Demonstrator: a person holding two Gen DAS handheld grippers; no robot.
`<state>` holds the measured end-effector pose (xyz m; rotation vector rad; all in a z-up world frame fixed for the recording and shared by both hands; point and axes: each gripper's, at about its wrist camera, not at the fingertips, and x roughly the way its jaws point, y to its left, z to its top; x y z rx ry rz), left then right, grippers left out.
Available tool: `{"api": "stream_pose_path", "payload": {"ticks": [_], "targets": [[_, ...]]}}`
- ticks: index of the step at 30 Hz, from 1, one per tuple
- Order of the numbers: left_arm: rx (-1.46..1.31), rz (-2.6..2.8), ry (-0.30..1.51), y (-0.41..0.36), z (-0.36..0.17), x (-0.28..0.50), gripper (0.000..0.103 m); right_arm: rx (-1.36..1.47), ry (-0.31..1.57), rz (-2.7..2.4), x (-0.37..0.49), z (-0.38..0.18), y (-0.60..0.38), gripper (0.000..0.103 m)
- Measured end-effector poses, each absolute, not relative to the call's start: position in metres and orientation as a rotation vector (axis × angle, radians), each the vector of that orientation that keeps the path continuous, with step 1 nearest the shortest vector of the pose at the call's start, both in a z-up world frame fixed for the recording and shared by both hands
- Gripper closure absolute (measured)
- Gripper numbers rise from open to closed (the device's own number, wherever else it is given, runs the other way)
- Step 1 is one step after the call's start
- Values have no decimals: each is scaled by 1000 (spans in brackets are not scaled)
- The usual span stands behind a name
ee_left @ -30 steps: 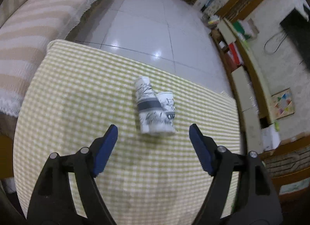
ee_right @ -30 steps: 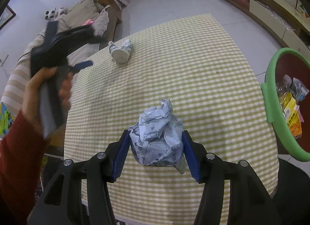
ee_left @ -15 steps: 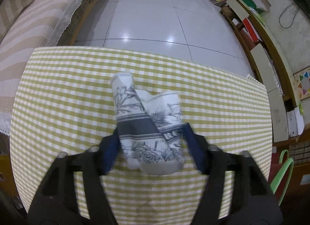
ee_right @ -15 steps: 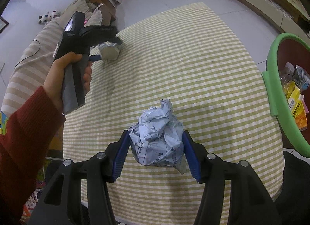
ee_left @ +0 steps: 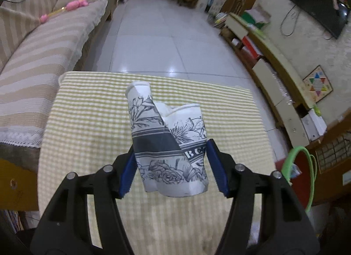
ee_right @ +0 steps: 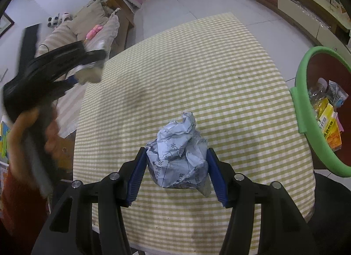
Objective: Collect trash
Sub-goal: 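Lift the paper cup and crumpled white paper and carry them over the green bin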
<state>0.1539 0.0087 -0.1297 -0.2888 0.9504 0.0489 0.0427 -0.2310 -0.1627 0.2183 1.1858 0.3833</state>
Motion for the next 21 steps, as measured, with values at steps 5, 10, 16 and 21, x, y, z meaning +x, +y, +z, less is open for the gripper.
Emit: {"api": "stream_pose_path", "payload": {"ticks": [5, 10, 16, 21], "targets": [[-270, 22, 921, -5, -108, 112, 45, 229, 1173, 386, 30, -154, -231, 49], [-251, 15, 904, -17, -95, 94, 45, 237, 1153, 384, 22, -148, -235, 49], [-237, 14, 892, -31, -84, 78, 45, 255, 1121, 376, 15, -139, -244, 49], [-217, -2, 883, -42, -79, 72, 45, 262, 1094, 378, 12, -130, -248, 49]]}}
